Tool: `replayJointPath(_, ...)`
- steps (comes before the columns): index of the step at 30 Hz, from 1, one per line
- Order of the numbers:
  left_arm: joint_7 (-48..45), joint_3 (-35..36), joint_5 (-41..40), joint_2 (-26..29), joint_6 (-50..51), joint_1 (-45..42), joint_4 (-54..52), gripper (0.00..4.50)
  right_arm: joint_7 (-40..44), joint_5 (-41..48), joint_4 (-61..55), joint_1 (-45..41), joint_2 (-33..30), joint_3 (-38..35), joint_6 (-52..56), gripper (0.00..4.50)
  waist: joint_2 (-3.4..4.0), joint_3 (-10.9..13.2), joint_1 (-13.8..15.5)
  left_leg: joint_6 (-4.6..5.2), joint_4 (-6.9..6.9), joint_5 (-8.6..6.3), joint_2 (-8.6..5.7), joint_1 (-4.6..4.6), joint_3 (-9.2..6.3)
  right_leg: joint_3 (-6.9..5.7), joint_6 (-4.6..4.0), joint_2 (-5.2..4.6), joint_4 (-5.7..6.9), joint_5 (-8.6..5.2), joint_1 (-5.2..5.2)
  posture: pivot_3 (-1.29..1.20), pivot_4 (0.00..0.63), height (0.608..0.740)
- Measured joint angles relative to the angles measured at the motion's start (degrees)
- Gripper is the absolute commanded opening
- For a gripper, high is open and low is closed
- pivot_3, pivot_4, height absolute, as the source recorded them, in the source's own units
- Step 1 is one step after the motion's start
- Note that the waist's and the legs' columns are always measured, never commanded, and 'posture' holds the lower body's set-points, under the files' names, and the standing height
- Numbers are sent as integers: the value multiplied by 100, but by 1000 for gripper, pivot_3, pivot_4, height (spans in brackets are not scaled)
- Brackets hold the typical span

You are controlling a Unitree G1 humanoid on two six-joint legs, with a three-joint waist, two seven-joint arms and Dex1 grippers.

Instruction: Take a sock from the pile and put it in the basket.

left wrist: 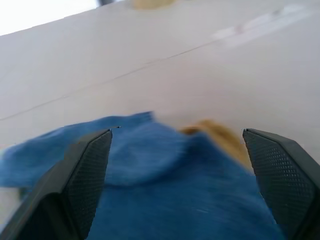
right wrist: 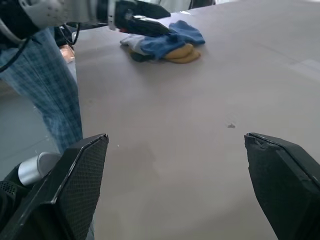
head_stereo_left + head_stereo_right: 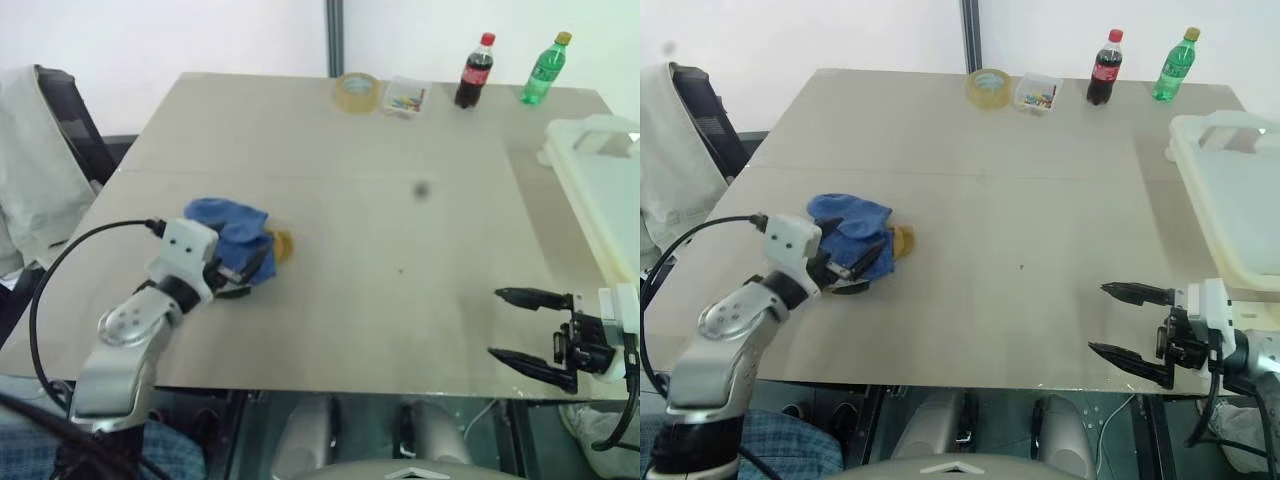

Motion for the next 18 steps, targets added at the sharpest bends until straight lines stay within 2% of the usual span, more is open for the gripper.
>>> replayJointPath(10, -144, -458, 541, 128, -413, -276, 639, 4500, -129, -5, -6, -48, -1, 98, 76, 4431, -2, 1, 3, 0, 13, 0, 1, 3, 1, 3, -1, -5, 24, 0, -2, 0, 150, 735)
replayJointPath(11, -192, -460, 542, 135, -450, -274, 655, 3949, -146, -6, -14, -33, -1, 99, 81, 4500, -2, 1, 2, 3, 17, -2, 2, 3, 1, 3, -2, -7, 29, 0, -3, 0, 150, 735)
replayJointPath(12, -223, -460, 543, 137, -511, -272, 675, 3826, -179, -7, -38, -21, -1, 99, 86, 4500, -2, 1, 3, 7, 20, -5, 2, 3, 1, 4, -2, -7, 32, 0, -3, 0, 150, 735)
replayJointPath(13, -231, -460, 543, 137, -527, -271, 685, 3505, -204, -8, -59, -14, -1, 99, 89, 4500, -2, 1, 2, 9, 23, -5, 2, 3, 1, 5, -2, -8, 36, 0, -3, 0, 150, 735)
replayJointPath(16, -200, -459, 592, 137, -527, -284, 702, 2281, -255, -9, -111, 28, 0, 100, 90, 4500, -2, 1, 2, 10, 26, -6, 2, 3, 0, 5, -2, -9, 40, 0, -3, 0, 150, 735)
replayJointPath(17, -188, -459, 617, 137, -519, -309, 715, 1728, -264, -10, -111, 43, 0, 100, 90, 4500, -2, 1, 3, 10, 27, -6, 2, 3, 0, 5, -2, -8, 41, 0, -3, 0, 150, 735)
replayJointPath(18, -184, -459, 620, 137, -511, -335, 726, 1404, -268, -11, -111, 52, 0, 101, 90, 4500, -2, 1, 3, 10, 27, -6, 2, 3, 0, 5, -2, -8, 41, 0, -3, 0, 150, 735)
